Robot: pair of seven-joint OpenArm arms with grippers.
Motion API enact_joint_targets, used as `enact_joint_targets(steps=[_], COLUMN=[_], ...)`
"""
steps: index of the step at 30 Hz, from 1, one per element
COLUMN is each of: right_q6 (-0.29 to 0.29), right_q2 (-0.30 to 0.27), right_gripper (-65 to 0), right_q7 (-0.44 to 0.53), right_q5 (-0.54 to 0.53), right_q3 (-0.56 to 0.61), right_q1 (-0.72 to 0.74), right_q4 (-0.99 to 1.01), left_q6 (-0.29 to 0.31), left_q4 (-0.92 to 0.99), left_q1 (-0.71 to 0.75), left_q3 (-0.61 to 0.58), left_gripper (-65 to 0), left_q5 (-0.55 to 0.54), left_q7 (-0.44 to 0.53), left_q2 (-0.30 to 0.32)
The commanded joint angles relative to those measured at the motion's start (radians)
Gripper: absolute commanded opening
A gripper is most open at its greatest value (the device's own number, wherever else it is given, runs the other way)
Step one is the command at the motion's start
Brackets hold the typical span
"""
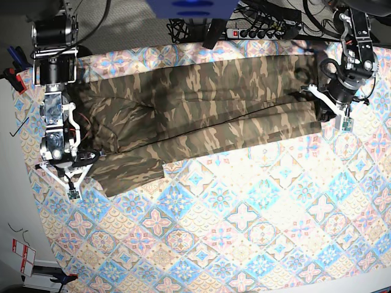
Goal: Fold the T-shirt properly
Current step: 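Pull both shirt ends apart with both grippers to straighten the strip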
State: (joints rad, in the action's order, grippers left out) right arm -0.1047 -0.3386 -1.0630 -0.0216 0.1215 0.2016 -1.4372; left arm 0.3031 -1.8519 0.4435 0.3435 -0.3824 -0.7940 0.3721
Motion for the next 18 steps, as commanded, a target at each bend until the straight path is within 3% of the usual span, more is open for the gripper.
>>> enact_joint_targets(steps=[1,10,13,18], right_q6=[0.004,0.004,0.004,0.004], right_q2=[-0.015,-0.015,-0.015,-0.015], right_gripper=[-64.6,-64.6,-64.6,-64.6], right_q7=[0.025,0.004,0.004,0.008], right_q5=[0.013,0.013,0.013,0.013], right_q3=[-0.012,-0.046,-0.046,-0.049], right_q1=[0.026,-0.043,-0.064,-0.084], right_q4=[-0.040,-0.107,-0.110,-0.110], left_q6=[-0.005,-0.005,-0.005,-0.005], left_q4=[-0.019,-0.019,-0.019,-0.019], left_q1=[-0.005,-0.005,-0.002,0.001], left_q3=[0.010,0.010,0.006,0.009], left_gripper=[-65.0,-65.0,-65.0,-65.0], left_q5=[-0.003,0.001,-0.003,0.001], left_q7=[0.020,0.025,0.023,0.025], left_q2=[0.012,0.015,0.051,0.058])
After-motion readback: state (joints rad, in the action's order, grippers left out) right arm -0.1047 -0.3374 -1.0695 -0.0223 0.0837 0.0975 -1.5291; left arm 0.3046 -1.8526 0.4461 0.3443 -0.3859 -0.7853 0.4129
